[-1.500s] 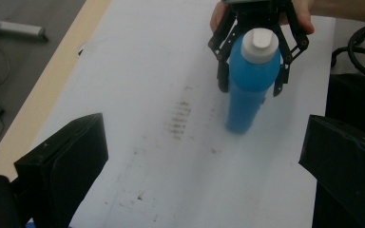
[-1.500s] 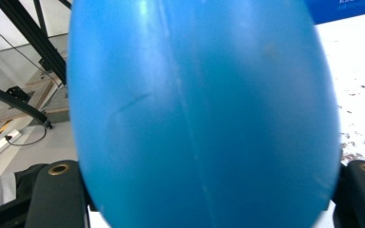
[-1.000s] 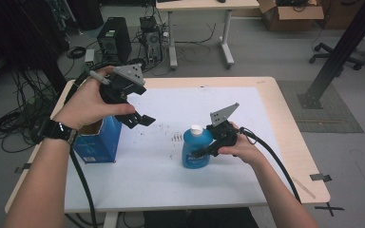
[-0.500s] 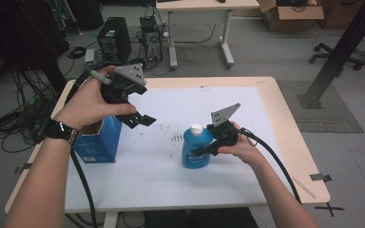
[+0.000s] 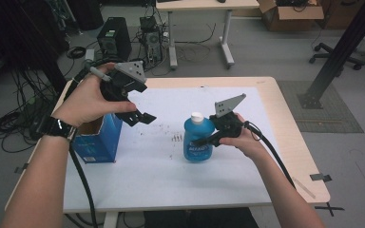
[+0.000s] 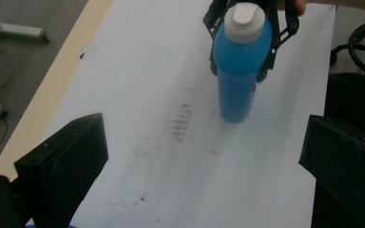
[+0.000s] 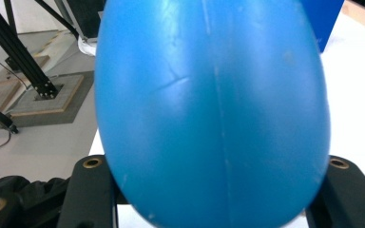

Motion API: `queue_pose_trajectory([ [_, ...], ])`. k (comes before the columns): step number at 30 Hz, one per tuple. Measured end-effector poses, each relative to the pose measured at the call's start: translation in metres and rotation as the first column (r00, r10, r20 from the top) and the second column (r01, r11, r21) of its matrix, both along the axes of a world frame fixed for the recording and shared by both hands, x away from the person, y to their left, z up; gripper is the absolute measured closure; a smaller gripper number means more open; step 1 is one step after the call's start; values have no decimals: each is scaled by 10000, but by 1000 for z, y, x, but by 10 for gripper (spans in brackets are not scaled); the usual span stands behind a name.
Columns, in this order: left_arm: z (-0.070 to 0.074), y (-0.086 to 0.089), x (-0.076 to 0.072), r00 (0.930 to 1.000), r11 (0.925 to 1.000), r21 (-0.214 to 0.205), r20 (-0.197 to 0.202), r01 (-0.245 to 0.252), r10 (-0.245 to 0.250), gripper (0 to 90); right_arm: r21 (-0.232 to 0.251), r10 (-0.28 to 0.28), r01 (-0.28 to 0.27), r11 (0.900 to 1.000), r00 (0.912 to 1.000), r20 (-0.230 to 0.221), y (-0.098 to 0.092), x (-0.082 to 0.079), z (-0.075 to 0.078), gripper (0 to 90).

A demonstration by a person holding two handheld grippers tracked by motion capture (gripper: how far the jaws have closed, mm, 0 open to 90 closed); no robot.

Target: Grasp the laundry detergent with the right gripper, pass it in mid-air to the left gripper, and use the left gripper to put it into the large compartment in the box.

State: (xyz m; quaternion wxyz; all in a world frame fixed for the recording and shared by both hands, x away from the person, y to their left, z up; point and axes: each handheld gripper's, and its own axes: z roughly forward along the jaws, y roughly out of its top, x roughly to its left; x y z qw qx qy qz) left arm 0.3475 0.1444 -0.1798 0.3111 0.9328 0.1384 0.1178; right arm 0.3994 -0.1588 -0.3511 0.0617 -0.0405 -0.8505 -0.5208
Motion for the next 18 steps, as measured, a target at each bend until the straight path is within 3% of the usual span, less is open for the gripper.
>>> queue_pose_trajectory([
  [10, 13, -5, -1, 9999, 9998, 161, -41, 153, -152, 25, -169, 421, -411, 9990, 9970, 649, 13, 0, 54, 422],
  [18, 22, -9, -3, 9996, 9993, 255, -91, 282, -280, 25, -622, 934, -873, 9942, 9903, 1033, 37, -2, 87, 423],
])
